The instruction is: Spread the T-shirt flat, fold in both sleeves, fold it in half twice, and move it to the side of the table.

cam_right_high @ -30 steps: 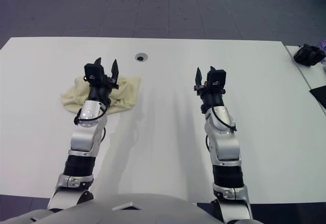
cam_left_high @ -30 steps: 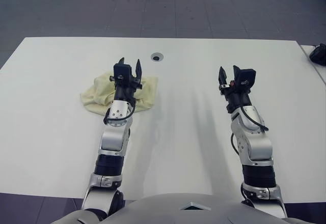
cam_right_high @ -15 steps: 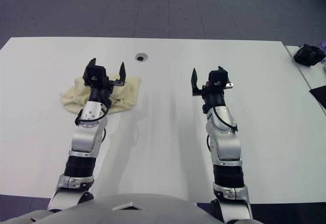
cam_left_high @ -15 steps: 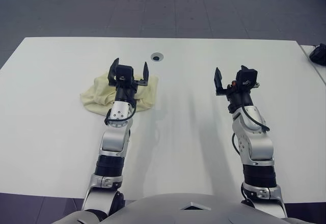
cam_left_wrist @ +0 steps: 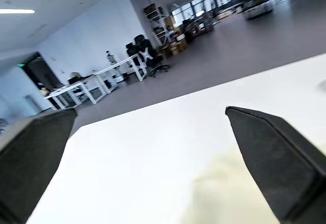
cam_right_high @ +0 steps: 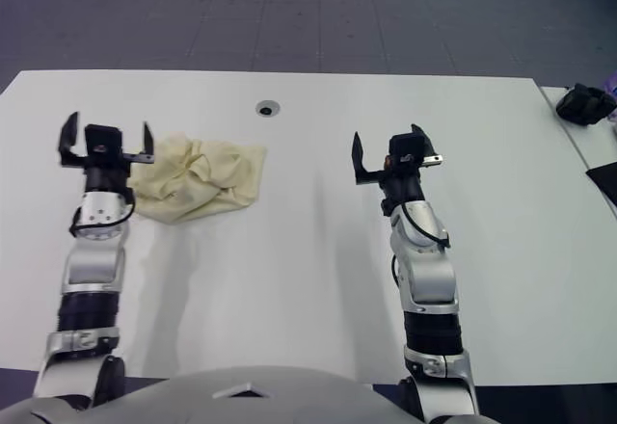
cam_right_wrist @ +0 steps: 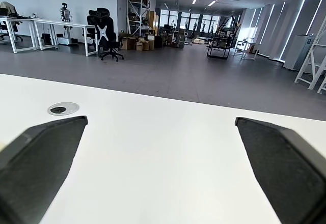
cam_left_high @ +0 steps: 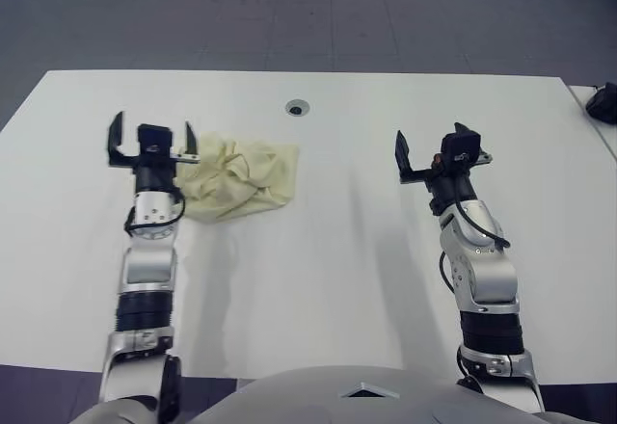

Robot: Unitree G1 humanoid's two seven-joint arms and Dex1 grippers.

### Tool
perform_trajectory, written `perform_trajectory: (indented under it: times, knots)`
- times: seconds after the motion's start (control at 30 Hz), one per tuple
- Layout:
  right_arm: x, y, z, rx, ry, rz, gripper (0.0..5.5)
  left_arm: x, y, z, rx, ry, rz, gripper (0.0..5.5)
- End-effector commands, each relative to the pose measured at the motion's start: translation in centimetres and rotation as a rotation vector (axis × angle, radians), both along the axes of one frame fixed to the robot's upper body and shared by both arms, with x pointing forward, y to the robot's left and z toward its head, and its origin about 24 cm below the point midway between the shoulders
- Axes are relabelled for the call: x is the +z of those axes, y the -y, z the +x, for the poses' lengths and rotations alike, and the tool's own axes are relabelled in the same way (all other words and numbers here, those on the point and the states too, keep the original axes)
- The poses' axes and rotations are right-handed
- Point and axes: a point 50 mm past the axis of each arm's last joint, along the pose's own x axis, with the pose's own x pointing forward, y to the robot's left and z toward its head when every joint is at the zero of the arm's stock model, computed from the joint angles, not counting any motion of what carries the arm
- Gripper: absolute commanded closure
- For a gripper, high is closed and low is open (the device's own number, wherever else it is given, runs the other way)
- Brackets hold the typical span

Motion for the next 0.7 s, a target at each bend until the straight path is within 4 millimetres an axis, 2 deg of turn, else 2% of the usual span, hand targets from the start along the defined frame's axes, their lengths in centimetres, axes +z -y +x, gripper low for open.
perform_trajectory:
  times: [0.03,0.13,0.2,0.27,0.4,0.57,0.63,0.7]
  knots:
    - [0.2,0.3,-0.2,-0.003,0.002,-0.012,0.11,-2.3,-1.9,0.4,-0.052,-0.168,0.169,0.1]
    - [0.5,0.1,-0.1,0.0,0.012,-0.013,0.11,-5.2,0.6,1.1,-0.271,-0.307,0.188,0.1]
    - [0.7,-0.2,-0.2,0.026,0.025,-0.03,0.11,-5.8,2.5,1.0,-0.411,-0.31,0.224,0.1]
    - [0.9,-0.5,-0.3,0.076,0.033,-0.047,0.11,-5.6,3.8,1.0,-0.48,-0.269,0.218,0.1]
    - [0.9,-0.6,-1.2,0.23,-0.006,-0.129,0.11,-5.0,8.0,0.8,-0.638,-0.204,0.195,0.1]
    - [1.2,1.7,-3.6,0.336,-0.122,-0.298,0.11,-4.8,13.5,0.3,-0.759,-0.2,0.146,0.1]
    - [1.4,1.9,-4.9,0.42,-0.158,-0.404,0.11,-4.7,14.9,0.0,-0.765,-0.203,0.134,0.1]
    - [1.1,2.0,-6.0,0.483,-0.211,-0.462,0.11,-4.4,15.5,-0.3,-0.752,-0.198,0.126,0.1]
